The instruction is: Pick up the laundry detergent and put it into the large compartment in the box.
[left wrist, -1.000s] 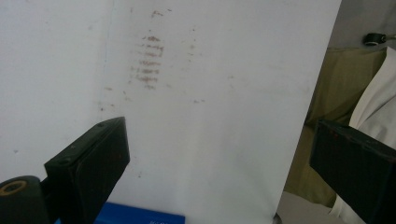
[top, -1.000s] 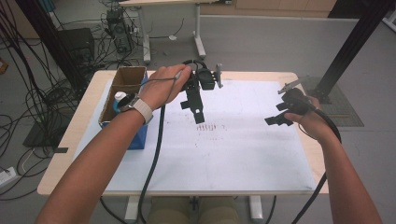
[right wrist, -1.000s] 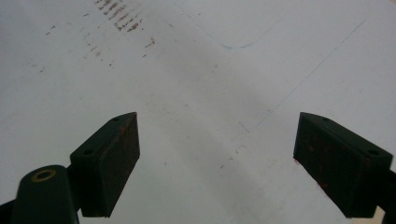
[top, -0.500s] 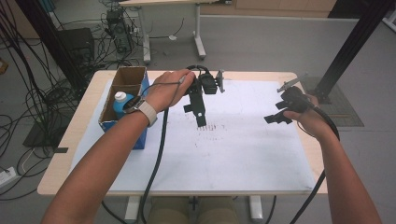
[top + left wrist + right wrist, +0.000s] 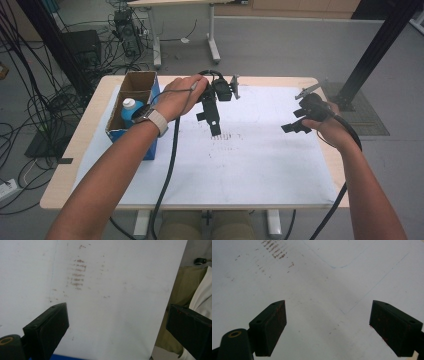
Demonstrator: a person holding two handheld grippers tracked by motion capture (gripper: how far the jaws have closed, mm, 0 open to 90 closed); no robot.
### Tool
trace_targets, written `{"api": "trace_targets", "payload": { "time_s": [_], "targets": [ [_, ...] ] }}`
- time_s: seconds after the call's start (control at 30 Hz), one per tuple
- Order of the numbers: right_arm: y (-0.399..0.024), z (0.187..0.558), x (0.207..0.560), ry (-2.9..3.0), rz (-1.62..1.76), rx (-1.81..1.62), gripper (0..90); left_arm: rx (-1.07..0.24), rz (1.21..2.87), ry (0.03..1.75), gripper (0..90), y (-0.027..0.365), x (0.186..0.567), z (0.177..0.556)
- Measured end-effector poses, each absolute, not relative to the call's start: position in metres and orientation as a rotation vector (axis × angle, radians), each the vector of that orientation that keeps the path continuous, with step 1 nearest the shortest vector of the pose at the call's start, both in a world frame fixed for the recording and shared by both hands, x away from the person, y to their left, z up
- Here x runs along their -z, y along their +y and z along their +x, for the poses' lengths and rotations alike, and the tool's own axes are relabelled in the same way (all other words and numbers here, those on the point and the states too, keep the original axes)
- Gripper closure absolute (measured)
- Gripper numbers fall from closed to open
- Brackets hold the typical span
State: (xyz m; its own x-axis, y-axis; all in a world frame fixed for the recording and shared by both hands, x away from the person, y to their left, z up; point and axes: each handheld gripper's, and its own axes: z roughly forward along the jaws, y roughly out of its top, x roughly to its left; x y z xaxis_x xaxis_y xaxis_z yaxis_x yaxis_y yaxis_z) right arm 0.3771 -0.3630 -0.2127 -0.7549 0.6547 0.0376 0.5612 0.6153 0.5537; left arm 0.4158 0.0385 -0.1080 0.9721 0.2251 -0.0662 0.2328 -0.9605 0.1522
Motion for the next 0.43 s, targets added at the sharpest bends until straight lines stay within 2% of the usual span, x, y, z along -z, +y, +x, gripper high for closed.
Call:
{"api": "trace_targets", "payload": {
  "time_s": [0.43],
  "targets": [
    [-0.3637,0.3747,0.2163,2.666,1.015,-0.838,13.6,0.053,2.946,0.391,5.1,0.0418,0.1128,0.4139]
  ]
}}
